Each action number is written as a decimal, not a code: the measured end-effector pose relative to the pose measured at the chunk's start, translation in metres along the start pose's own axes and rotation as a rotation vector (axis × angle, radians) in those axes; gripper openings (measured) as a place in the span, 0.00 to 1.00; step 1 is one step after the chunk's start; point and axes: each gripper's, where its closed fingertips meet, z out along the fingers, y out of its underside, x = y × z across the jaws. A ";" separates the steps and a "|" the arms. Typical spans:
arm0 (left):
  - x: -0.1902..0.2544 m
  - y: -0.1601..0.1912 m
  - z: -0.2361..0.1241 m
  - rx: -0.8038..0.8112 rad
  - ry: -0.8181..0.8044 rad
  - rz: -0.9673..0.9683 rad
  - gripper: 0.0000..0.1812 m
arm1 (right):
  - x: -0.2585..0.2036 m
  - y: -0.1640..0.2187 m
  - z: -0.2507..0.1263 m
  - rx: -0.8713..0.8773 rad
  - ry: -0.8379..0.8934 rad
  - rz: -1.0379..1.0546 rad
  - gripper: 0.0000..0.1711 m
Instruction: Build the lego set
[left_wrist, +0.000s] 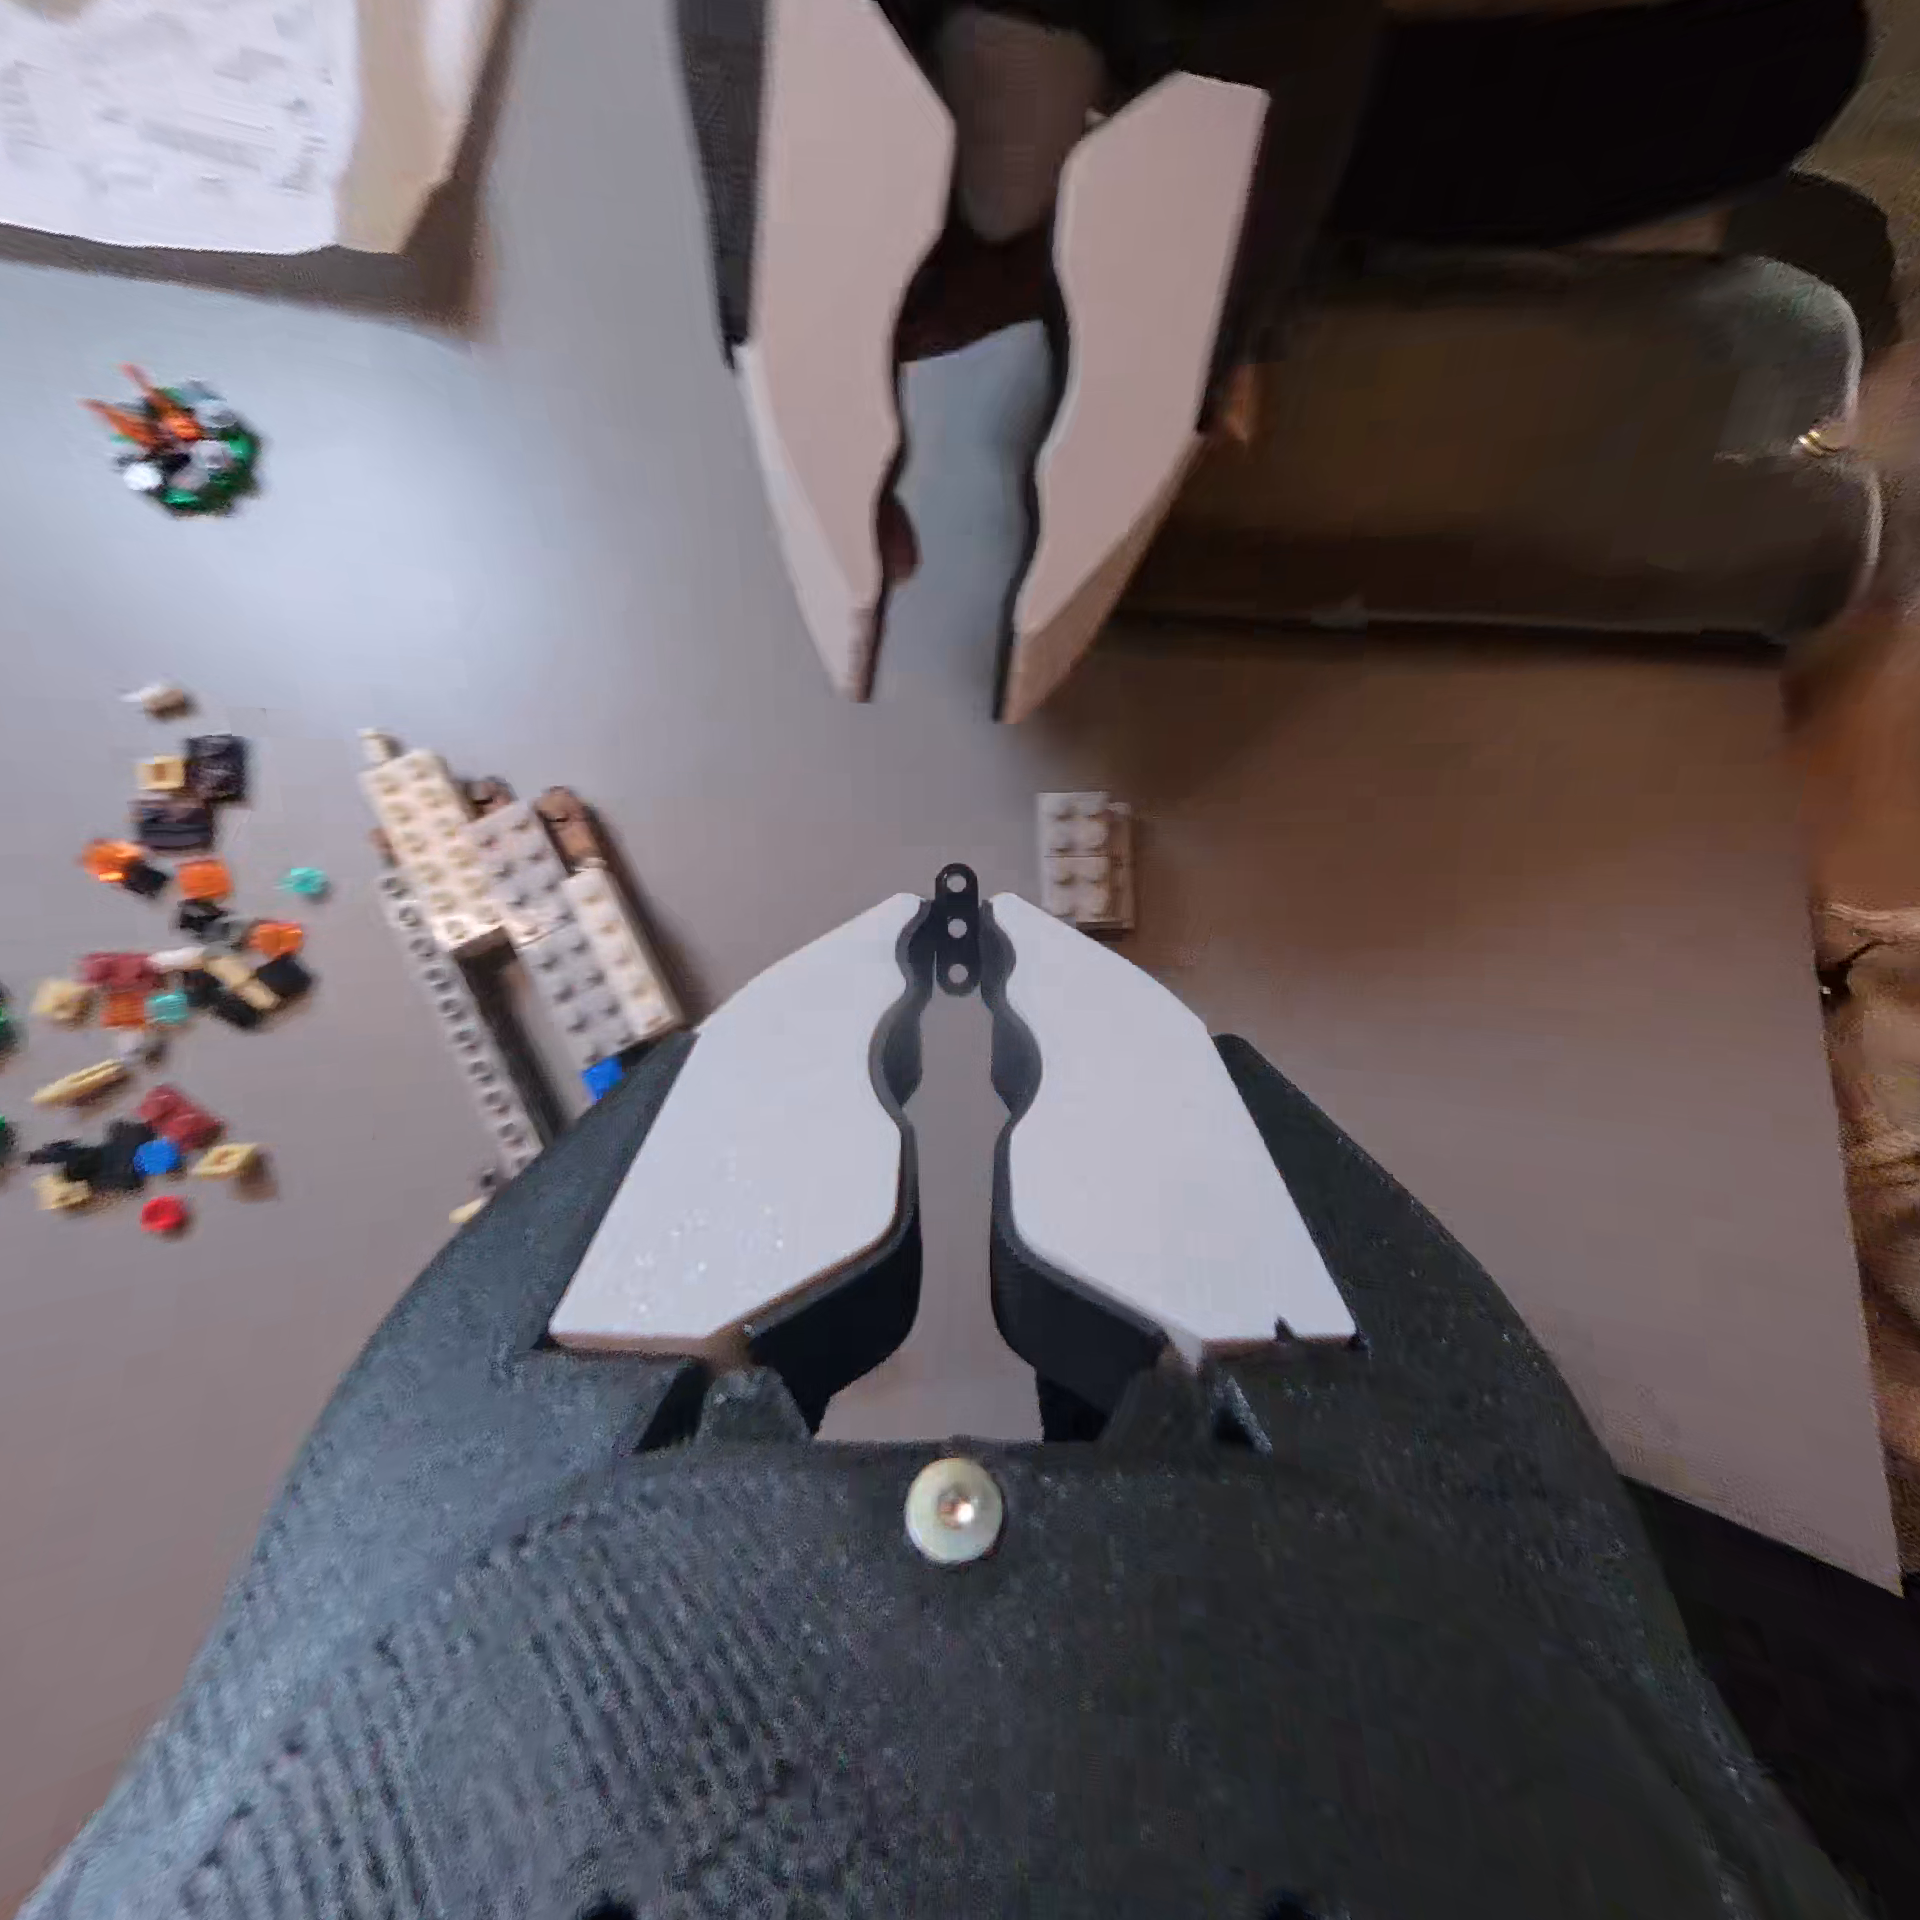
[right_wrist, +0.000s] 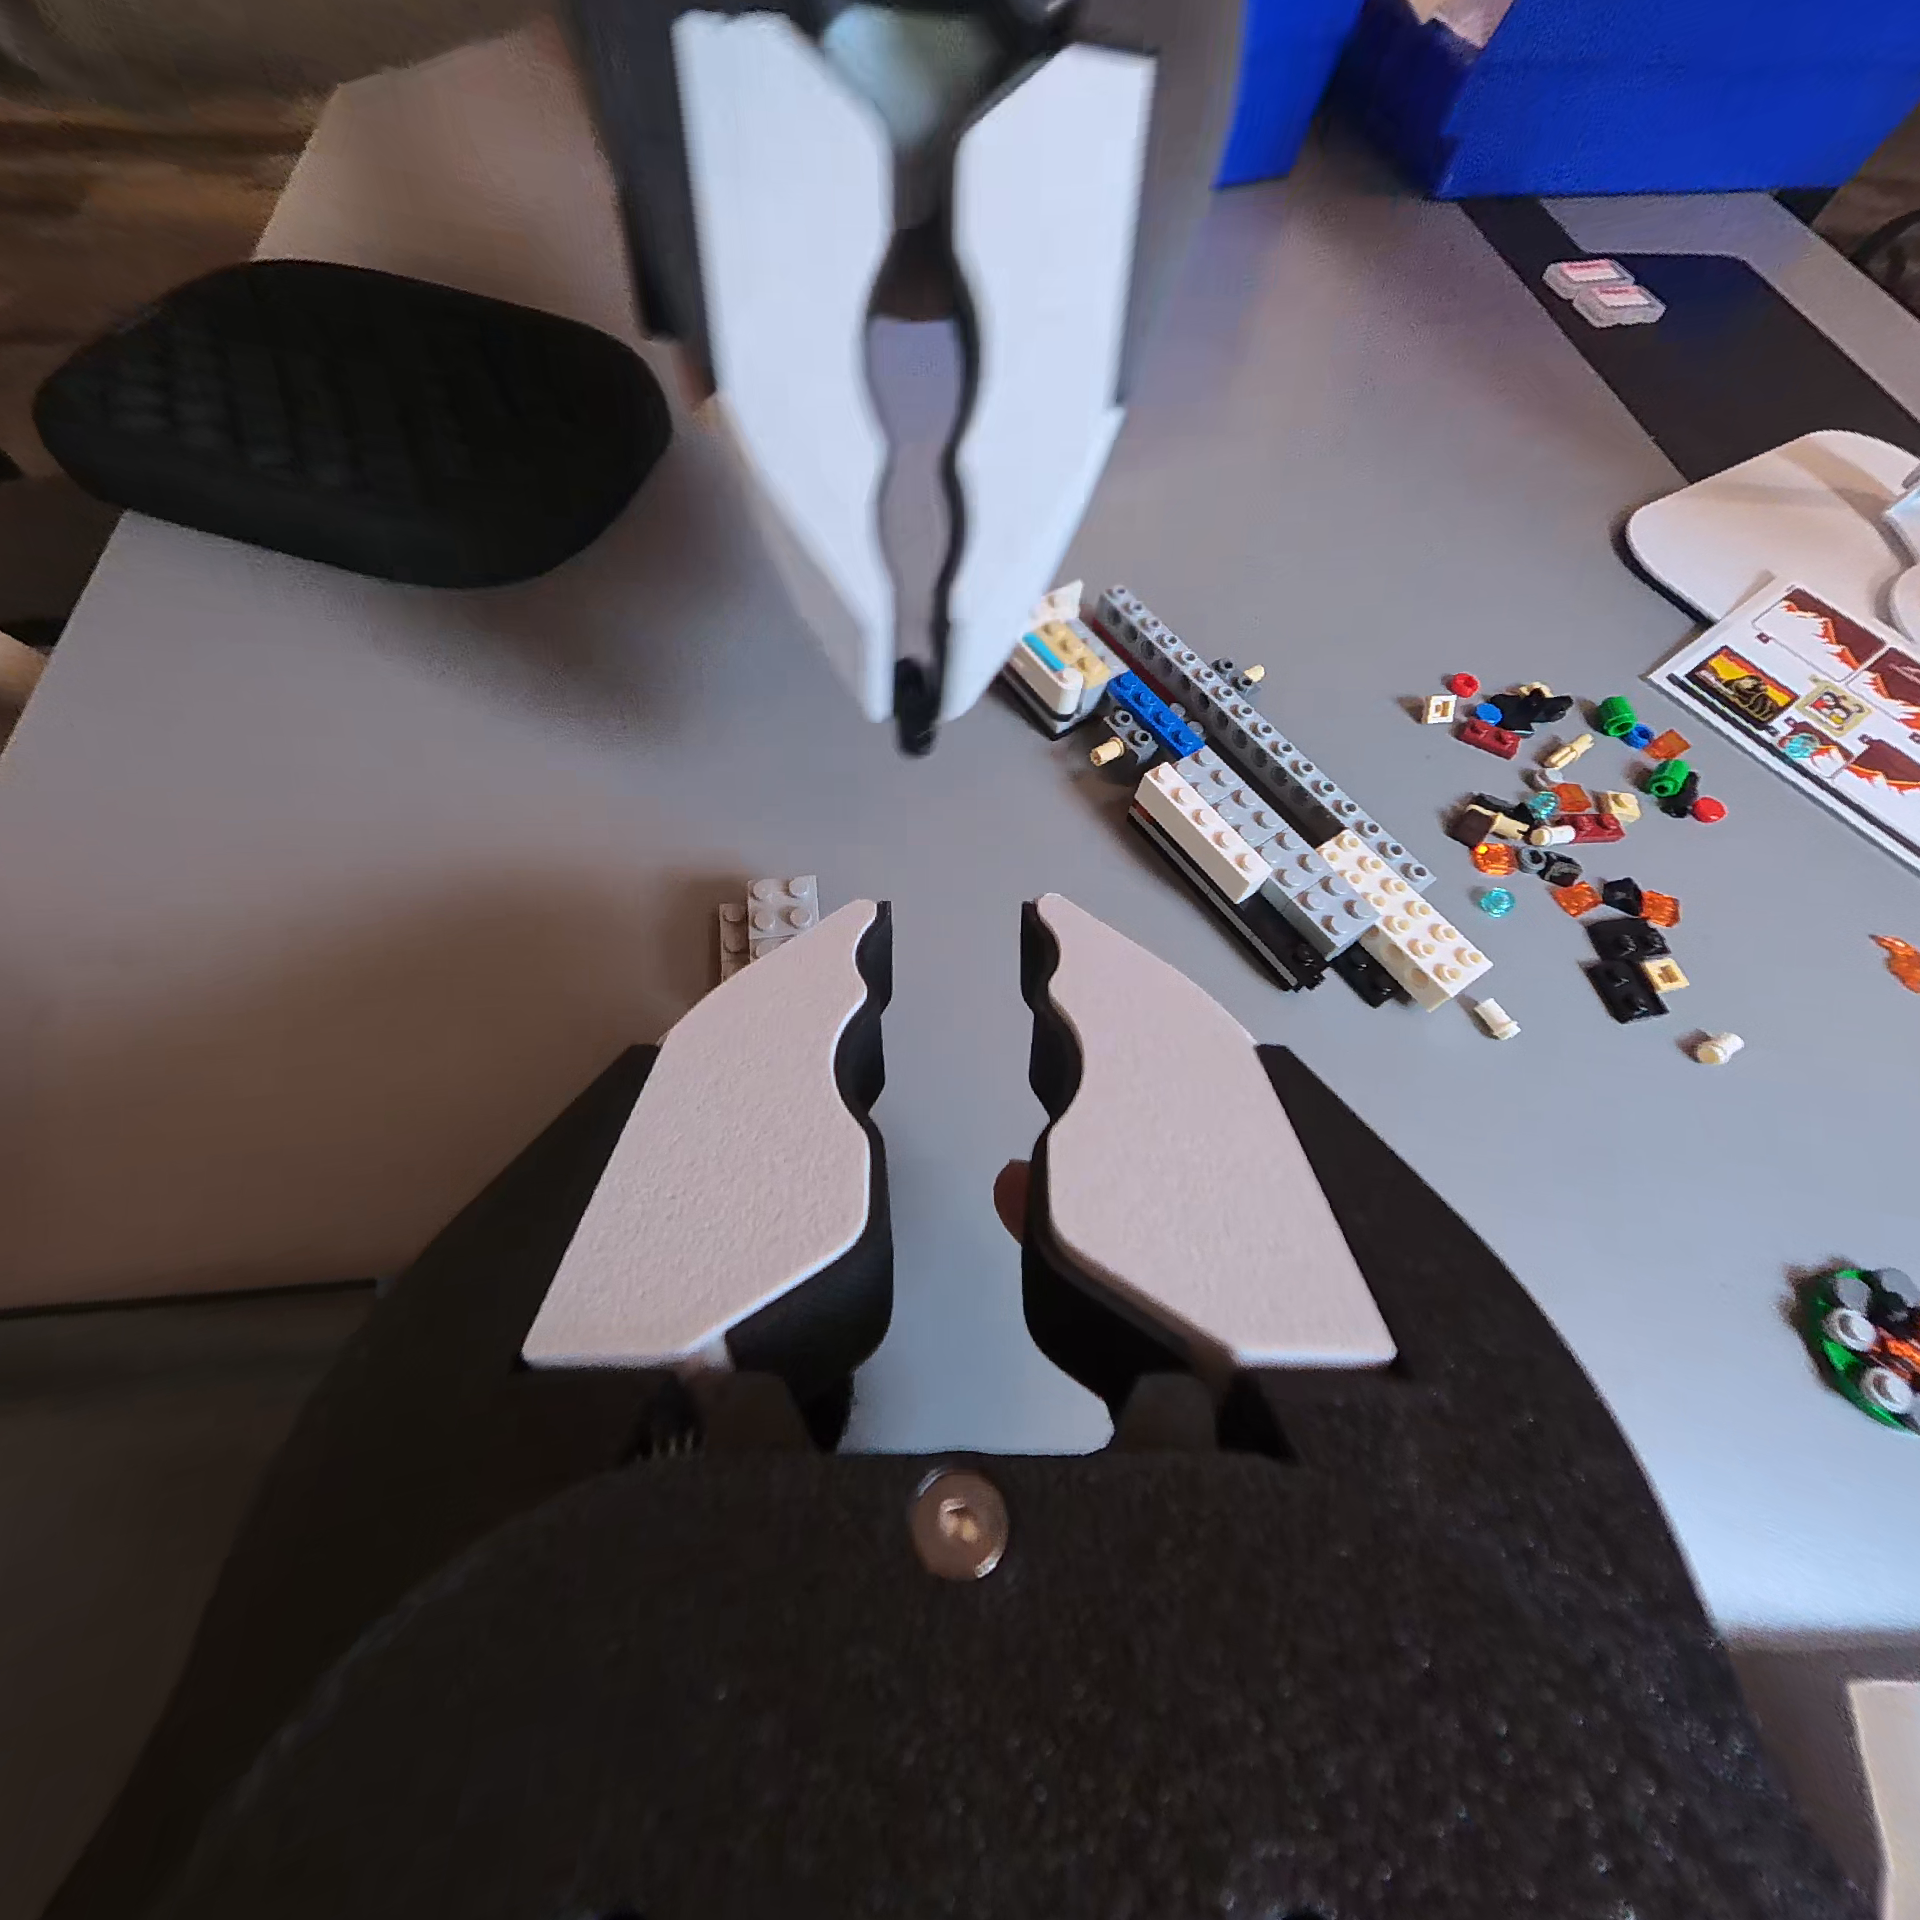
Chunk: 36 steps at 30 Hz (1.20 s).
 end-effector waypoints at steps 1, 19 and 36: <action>0.013 0.002 0.008 0.000 0.011 0.006 0.04 | -0.002 0.001 0.001 -0.004 -0.011 -0.005 0.14; 0.040 0.018 0.045 0.029 -0.122 0.130 0.04 | -0.038 0.034 0.028 -0.343 -0.156 -0.107 0.13; 0.036 0.019 0.043 0.056 -0.260 0.308 0.08 | -0.039 0.034 0.029 -0.343 -0.217 -0.044 0.10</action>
